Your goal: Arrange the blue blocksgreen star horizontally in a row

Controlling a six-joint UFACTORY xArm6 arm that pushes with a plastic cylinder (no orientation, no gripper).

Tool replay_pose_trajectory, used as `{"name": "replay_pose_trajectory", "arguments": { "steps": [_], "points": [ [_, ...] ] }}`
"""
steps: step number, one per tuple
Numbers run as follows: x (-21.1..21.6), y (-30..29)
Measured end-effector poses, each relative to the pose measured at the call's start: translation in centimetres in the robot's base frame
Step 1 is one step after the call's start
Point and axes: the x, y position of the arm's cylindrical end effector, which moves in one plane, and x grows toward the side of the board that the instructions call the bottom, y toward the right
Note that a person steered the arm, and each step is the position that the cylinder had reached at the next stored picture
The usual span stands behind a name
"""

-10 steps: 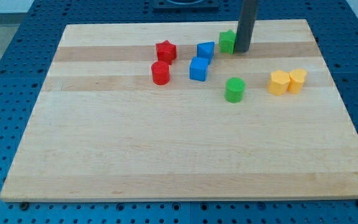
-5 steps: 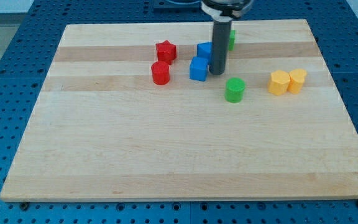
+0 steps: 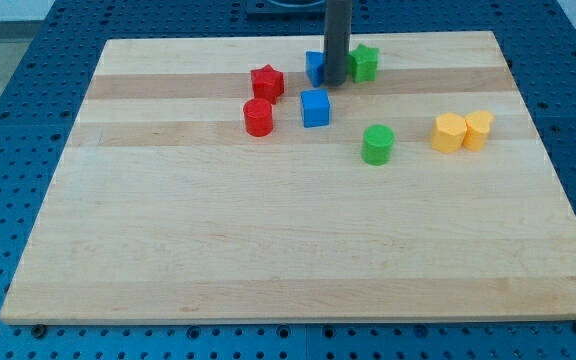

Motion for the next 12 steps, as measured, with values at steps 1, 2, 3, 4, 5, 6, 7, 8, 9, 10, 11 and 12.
{"name": "replay_pose_trajectory", "arguments": {
  "steps": [1,2,3,4,5,6,7,8,9,10,11,12],
  "points": [
    [-0.8,0.0],
    [0.9,1.2],
    [7.1,4.3],
    [11.3,5.9],
    [12.9,2.9],
    [12.9,-1.8],
    [10.8,-5.3],
    [6.9,-6.8],
    [6.6,-6.8],
    [11.2,-6.8],
    [16.9,-6.3],
    [12.0,-0.3]
  ]
}}
